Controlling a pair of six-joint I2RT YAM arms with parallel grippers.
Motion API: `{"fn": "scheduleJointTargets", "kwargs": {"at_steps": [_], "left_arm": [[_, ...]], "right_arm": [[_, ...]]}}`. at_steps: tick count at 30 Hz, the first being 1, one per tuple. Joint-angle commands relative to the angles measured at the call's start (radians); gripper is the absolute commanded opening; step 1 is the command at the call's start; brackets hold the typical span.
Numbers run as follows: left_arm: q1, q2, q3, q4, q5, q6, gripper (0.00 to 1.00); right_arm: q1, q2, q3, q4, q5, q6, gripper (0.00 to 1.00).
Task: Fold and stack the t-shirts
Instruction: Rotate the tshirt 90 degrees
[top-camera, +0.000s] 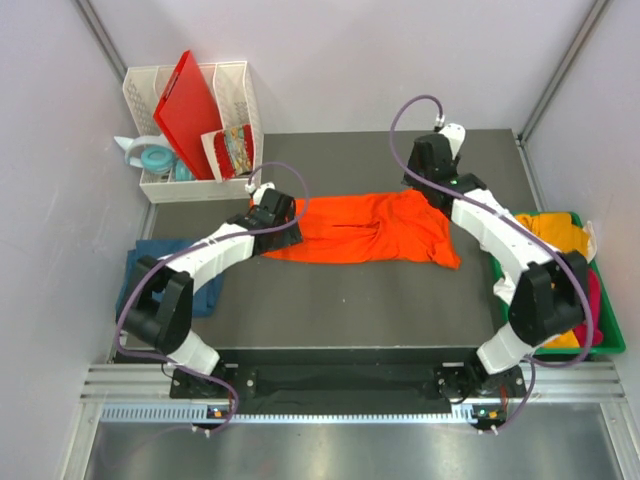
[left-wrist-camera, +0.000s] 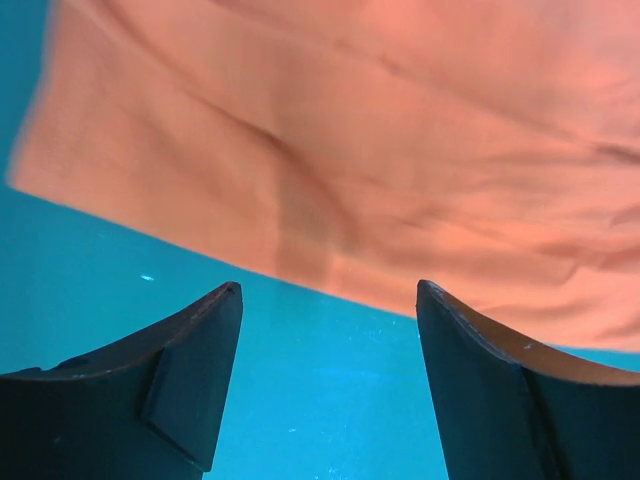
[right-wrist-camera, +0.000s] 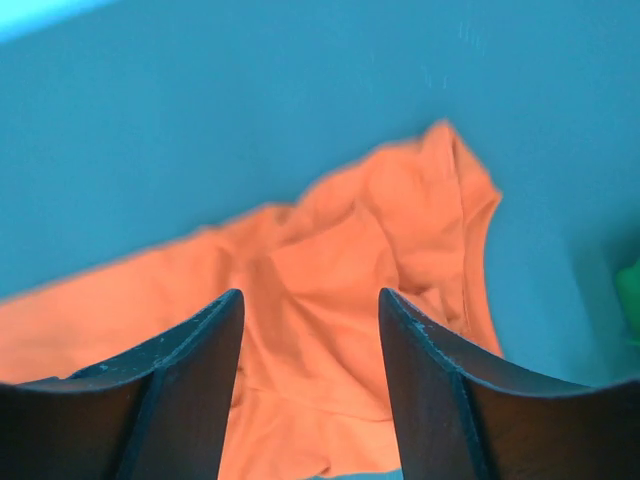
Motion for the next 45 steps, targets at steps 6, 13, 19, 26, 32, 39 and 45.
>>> {"fn": "scheduleJointTargets", "kwargs": {"at_steps": [6,13,19,26,32,39,45], "left_arm": [[0.011,0.135,0.191,-0.068,-0.173,0.054,0.69],[0.054,0.267,0.242,-0.051,-0.162,0.072,0.67],[0.088,0.391,0.322,-0.114,-0.155,0.077,0.63],[0.087,0.45,0.294,-0.185,-0.07,0.053,0.37],[0.05,0.394,0.173,-0.176,-0.007,0.046,0.0],[-0.05,0.342,0.077,-0.194,0.019,0.022,0.0],[-0.15,0.307,0.027,-0.197,0.033,-0.003,0.0]], "right_arm": [[0.005,-0.14,-0.241,0.006,-0.045,0.089,0.48],[0.005,-0.072,-0.342,0.037,-0.096,0.146,0.43],[0.002,0.026,-0.295,-0.006,-0.099,0.158,0.45],[-0.102,0.114,-0.235,-0.083,-0.186,0.192,0.45],[-0.182,0.159,-0.159,-0.115,-0.221,0.198,0.45],[-0.19,0.285,-0.022,-0.164,-0.249,0.176,0.44],[-0.188,0.36,0.044,-0.169,-0.266,0.158,0.24]]}}
